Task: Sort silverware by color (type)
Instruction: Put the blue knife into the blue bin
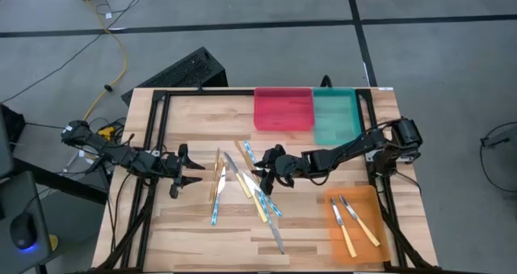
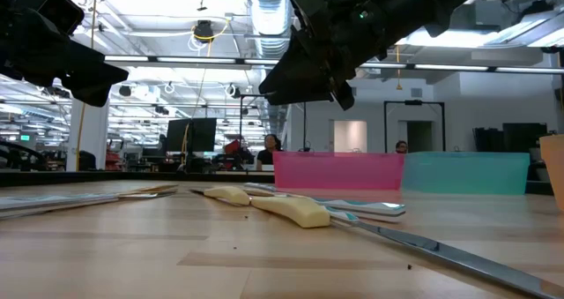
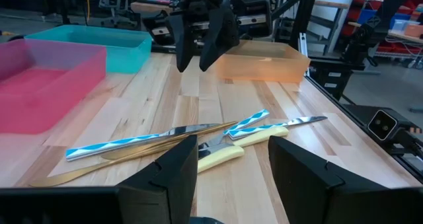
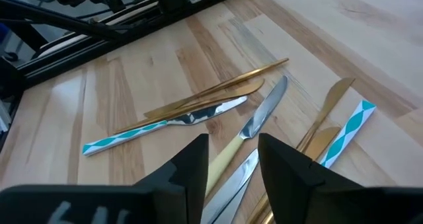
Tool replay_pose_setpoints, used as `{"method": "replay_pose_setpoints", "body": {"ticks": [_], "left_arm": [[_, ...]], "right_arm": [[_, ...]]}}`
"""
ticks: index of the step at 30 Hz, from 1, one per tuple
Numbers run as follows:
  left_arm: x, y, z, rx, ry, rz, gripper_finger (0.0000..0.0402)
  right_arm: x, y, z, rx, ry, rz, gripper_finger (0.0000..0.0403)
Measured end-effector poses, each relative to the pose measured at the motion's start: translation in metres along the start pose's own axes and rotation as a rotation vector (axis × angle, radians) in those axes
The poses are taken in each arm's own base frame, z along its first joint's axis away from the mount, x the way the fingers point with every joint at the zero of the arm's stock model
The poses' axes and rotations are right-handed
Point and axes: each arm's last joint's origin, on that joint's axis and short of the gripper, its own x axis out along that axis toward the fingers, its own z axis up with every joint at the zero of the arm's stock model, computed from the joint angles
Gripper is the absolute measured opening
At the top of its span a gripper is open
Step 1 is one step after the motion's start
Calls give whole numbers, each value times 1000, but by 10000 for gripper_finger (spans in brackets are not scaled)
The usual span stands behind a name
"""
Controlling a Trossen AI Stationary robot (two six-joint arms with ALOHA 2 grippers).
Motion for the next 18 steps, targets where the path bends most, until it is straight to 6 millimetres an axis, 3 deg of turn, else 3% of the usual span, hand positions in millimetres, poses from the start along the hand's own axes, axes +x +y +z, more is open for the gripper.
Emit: {"method": "replay_pose_setpoints", "body": {"ticks": [18], "left_arm": [[0,0,0,0,0,0,169]], "right_arm": [[-2,6,-2,20,-6,21,176]]}}
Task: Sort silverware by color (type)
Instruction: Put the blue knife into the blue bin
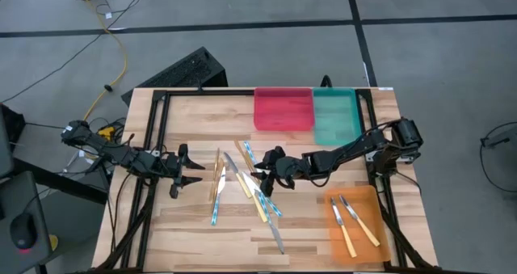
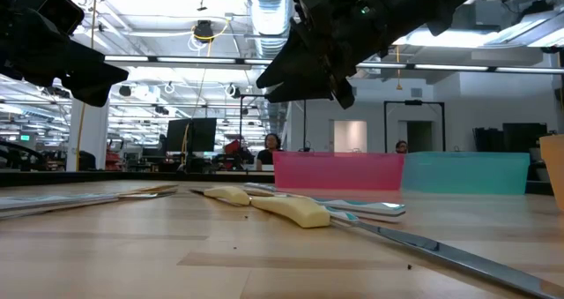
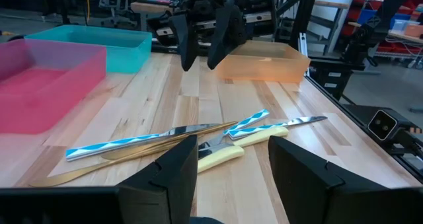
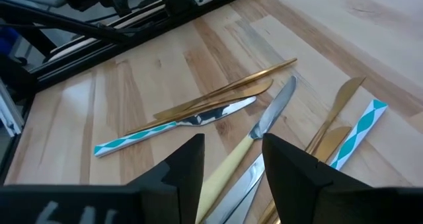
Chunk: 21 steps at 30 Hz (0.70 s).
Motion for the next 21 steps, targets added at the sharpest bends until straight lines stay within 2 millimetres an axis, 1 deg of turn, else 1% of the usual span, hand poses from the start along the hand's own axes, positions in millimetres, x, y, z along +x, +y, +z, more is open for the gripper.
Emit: {"method": "replay_pose_setpoints", "body": {"ticks": [9,15,21], "left_arm": [[0,0,0,0,0,0,169],[0,0,0,0,0,0,169],[0,0,0,0,0,0,169]], "right_arm": [[0,-1,0,3,3,-7,176],[0,-5,-5,6,33,-84,176],[0,-7,-7,21,49,-97,175]]}}
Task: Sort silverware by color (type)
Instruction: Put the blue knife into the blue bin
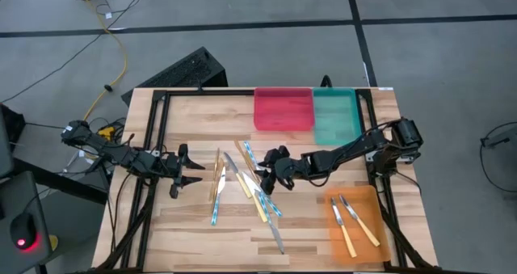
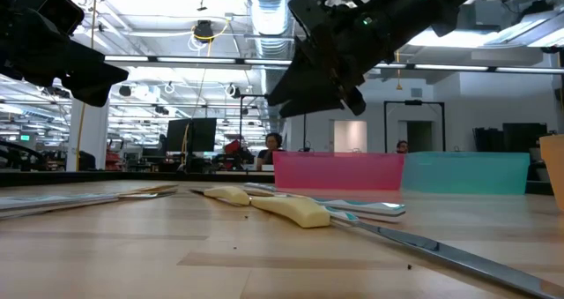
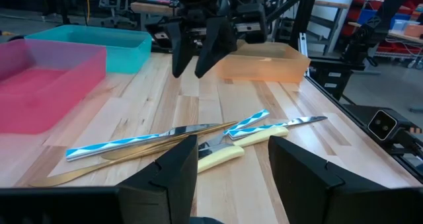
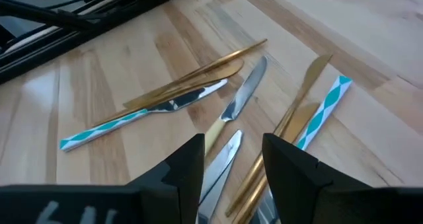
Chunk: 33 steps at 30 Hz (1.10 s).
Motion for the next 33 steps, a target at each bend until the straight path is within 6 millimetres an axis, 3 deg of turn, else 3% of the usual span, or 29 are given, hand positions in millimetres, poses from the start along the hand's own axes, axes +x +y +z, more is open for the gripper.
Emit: {"method": "replay_pose_setpoints", "body": {"ticks": [18,33], "left_arm": [[0,0,0,0,0,0,169],[0,0,0,0,0,0,169]], "right_arm": [[-1,1,-3,18,18,-6,175],[-4,-4,-13,48,8,-191,175]]}}
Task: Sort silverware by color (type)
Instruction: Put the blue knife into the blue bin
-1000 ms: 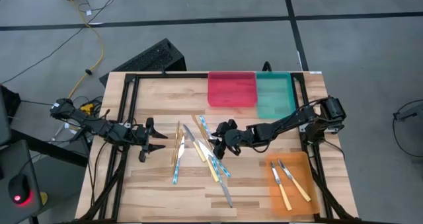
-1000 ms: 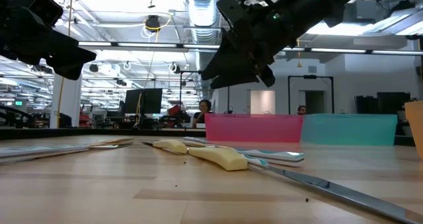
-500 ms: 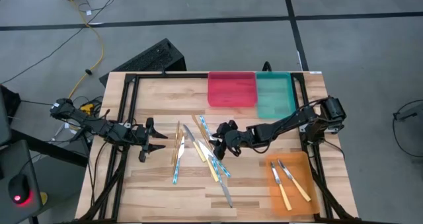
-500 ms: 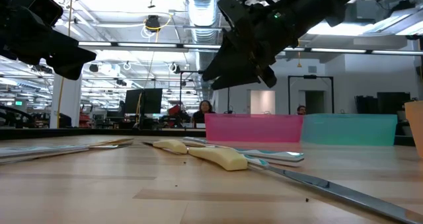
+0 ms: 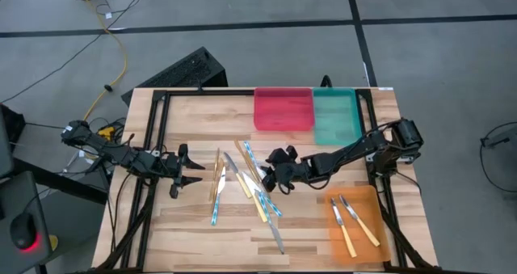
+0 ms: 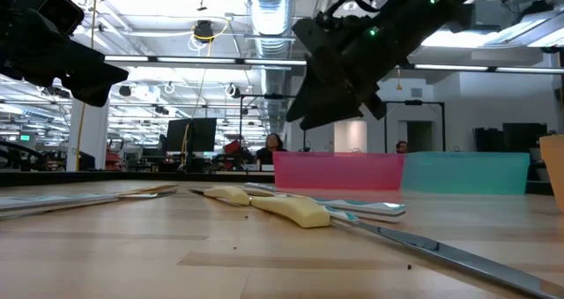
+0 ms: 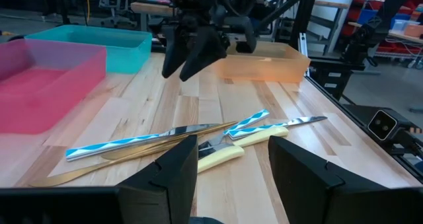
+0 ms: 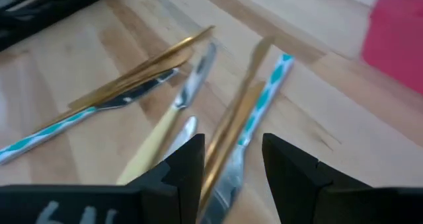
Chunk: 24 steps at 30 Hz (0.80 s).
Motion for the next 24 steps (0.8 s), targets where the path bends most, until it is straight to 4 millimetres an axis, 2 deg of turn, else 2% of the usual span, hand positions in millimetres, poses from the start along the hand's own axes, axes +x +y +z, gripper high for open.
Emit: {"method": "replay_pose_setpoints", "body": {"ticks": [4,9,14,16,24], "left_arm": [[0,0,0,0,0,0,169],[0,0,0,0,0,0,169],[0,0,0,1,4,1,169],[0,0,-1,2,6,1,169],[1,0,-2,7,21,5,169]], "right_arm": [[-2,-1,-3,-14,-11,-46,175],[4,4,-19,-70,1,-64,175],[9,16,-30,-99,-1,-59,175],[13,24,-25,-69,-33,-29,175],[19,23,-34,-95,-60,-100,175]]}}
